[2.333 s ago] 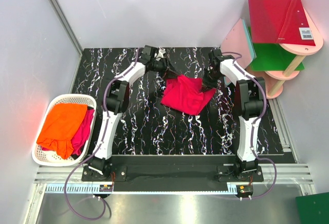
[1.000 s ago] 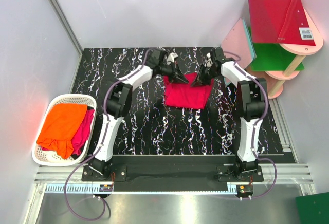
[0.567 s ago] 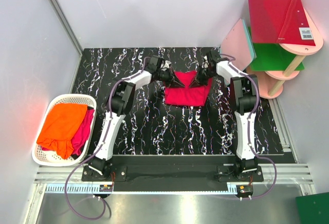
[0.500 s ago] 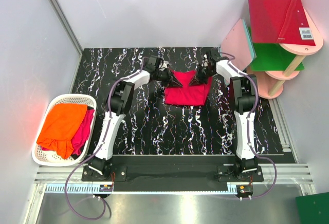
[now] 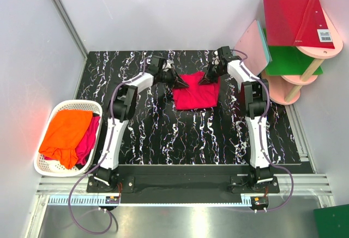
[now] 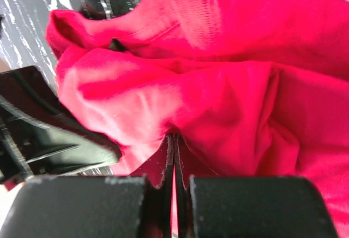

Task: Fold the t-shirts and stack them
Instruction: Smooth out wrinkles on the folded tshirt

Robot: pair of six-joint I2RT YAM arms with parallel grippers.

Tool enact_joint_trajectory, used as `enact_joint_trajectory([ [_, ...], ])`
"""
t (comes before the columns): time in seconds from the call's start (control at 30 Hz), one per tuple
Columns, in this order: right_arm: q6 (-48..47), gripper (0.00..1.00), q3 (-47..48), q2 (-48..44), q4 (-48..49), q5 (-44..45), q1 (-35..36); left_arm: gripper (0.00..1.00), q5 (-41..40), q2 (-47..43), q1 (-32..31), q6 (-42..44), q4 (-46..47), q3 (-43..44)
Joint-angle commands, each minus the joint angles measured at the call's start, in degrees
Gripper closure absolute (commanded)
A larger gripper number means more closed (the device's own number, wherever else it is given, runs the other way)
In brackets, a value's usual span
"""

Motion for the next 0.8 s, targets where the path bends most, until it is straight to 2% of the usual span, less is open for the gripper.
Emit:
enact_joint_trajectory([
  [0.0,-1.71,1.00,1.25,-8.50,0.11,0.20,-0.29,1.00,3.28,-10.16,1.90,-1.34,5.44,-1.92],
  [0.17,-1.97,1.00,0.28,-8.24,0.20,0.11,-0.29,1.00,2.40,-16.66,2.52,2.87,1.84,-10.01],
  [0.23,-2.15,1.00,0.63,-7.19,0.02,0.11,-0.29,1.00,1.00,-17.29,2.96,7.42,-2.98,-8.71],
  [0.27,-2.06,1.00,0.81,-6.75,-0.07,0.11,-0.29,0.93,0.04,-17.29,3.31,9.80,-9.80,-7.66],
  [0.3,-1.97,1.00,0.98,-6.31,-0.24,-0.07,-0.29,0.52,-3.19,-17.29,3.40,12.52,-13.69,-6.25],
  [0.33,-1.89,1.00,1.16,-5.96,-0.16,-0.07,-0.29,0.26,-4.62,-17.20,3.40,17.51,-16.52,-3.72],
  [0.4,-1.62,1.00,1.60,-5.17,-0.24,-0.33,-0.29,0.13,-6.64,-16.59,3.40,20.62,-20.84,-2.29],
  [0.47,-1.53,1.00,2.13,-4.46,-0.25,-0.42,-0.29,0.17,-6.57,-15.45,3.40,21.86,-21.29,-2.20],
  [0.5,-1.45,1.00,2.30,-4.29,-0.42,-0.42,-0.29,0.26,-6.48,-14.92,3.31,22.21,-21.38,-2.20],
  [0.53,-1.27,1.00,2.83,-3.85,-0.42,-0.59,-0.29,0.48,-6.30,-13.87,3.31,22.39,-21.55,-1.93],
  [0.57,-1.18,1.00,3.00,-3.67,-0.51,-0.68,-0.29,0.63,-6.39,-13.34,3.31,22.48,-21.82,-1.76],
  [0.63,-0.92,1.00,3.53,-3.15,-0.51,-0.95,-0.29,0.77,-6.30,-12.37,3.31,22.48,-21.82,-0.89],
  [0.7,-0.92,1.00,3.62,-2.97,-0.60,-1.21,-0.29,0.87,-6.21,-10.88,3.05,22.31,-21.91,0.61],
  [0.77,-0.83,1.00,3.45,-2.88,-0.68,-1.21,-0.29,0.89,-6.48,-9.47,2.70,22.13,-21.91,1.49],
])
